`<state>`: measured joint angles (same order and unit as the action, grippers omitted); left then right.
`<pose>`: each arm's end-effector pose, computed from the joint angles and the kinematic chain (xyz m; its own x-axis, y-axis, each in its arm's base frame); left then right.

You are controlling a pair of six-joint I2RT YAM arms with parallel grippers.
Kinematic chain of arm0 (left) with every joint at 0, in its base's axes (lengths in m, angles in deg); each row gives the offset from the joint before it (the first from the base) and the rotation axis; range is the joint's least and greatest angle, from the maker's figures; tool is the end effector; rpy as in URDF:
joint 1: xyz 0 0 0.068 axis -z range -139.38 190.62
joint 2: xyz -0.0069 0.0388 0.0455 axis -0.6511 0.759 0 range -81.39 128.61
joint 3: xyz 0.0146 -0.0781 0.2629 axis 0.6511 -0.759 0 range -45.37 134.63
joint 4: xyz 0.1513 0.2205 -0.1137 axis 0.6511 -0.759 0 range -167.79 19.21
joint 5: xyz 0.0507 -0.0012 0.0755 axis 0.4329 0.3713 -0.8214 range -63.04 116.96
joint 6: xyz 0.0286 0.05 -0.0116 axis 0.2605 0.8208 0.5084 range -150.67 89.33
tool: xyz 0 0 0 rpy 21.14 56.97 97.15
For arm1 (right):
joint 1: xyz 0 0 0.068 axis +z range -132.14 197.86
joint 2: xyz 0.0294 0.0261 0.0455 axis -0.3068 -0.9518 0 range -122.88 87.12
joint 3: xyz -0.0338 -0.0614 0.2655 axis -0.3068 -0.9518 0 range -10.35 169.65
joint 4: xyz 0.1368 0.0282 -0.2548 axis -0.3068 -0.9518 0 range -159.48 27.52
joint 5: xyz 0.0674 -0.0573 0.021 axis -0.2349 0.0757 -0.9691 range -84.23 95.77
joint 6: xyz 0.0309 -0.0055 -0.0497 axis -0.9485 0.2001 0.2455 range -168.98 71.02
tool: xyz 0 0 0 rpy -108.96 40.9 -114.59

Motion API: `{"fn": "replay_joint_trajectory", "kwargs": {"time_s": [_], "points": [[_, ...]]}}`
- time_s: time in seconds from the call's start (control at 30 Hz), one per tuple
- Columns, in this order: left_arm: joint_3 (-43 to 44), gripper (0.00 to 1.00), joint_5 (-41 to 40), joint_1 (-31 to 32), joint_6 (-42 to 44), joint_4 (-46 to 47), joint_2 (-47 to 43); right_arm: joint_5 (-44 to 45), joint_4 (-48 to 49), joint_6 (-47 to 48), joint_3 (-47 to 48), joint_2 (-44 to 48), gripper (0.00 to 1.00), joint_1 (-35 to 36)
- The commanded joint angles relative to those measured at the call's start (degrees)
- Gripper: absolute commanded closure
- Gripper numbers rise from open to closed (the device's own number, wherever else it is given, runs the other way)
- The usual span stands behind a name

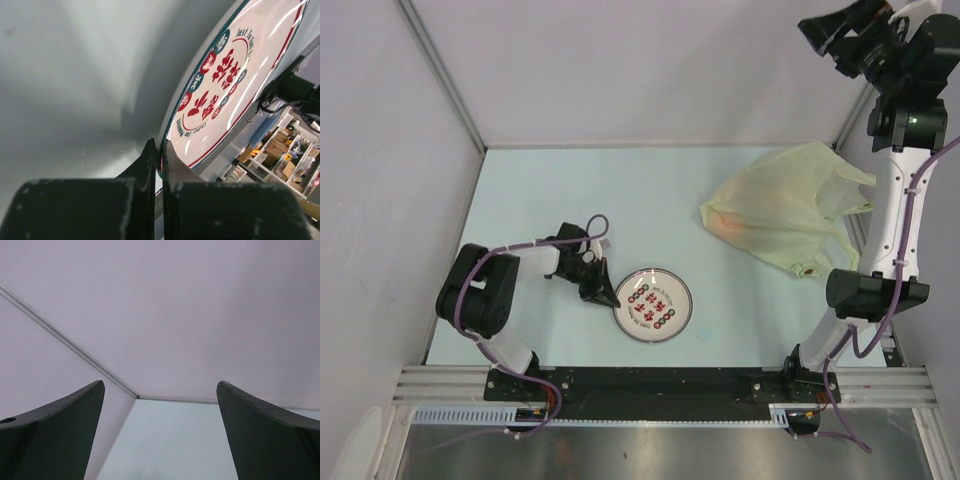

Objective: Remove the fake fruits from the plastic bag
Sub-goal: Place the plate at the center of the board.

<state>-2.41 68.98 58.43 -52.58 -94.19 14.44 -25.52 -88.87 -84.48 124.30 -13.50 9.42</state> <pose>0.2641 -0.1147 0.0916 -0.9993 0.0297 0.0223 0.0060 0.7220 -0.6919 0.3727 -0.0330 0.5936 -0.1157 0.5189 -0.8470 -0.3888 0.7610 0.5193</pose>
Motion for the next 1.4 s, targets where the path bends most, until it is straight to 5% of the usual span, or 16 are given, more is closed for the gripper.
{"fn": "replay_joint_trajectory", "kwargs": {"time_s": [0.0, 0.3, 1.07, 1.1, 1.13, 1.2, 1.23, 1.37], "points": [[-1.1, 1.00, -6.2, 2.2, 3.8, -1.0, -2.0, -0.4, 2.5, -11.9, 10.3, -3.4, 0.00, -0.4], [1.8, 1.00, -7.3, 10.0, 5.6, -0.5, -1.8, -6.3, 6.0, -23.2, 12.9, -5.0, 0.00, -3.4], [-0.2, 0.99, -10.6, 8.3, 8.1, -2.4, -4.2, -5.1, 6.5, -24.5, 8.4, -2.0, 0.00, -2.4], [-0.2, 0.95, -11.0, 7.8, 8.1, -2.3, -5.1, -5.3, 7.0, -22.3, 7.6, -1.7, 0.00, -2.3], [0.1, 0.81, -12.2, 6.5, 8.3, -2.4, -5.6, -5.4, 7.0, -20.3, 6.2, -1.1, 0.00, -2.4], [1.2, 0.12, -14.0, 4.5, 8.8, -4.5, -7.8, -4.2, 5.7, -16.5, 0.5, -0.5, 0.00, -3.6], [2.8, 0.01, -15.6, 3.9, 9.4, -5.3, -8.7, -4.5, 5.2, -15.2, -1.5, -0.2, 0.00, -3.9], [5.8, 0.00, -18.9, 1.0, 11.9, -9.6, -13.1, -7.9, 2.2, -1.3, -12.2, 3.6, 0.00, -3.7]]}}
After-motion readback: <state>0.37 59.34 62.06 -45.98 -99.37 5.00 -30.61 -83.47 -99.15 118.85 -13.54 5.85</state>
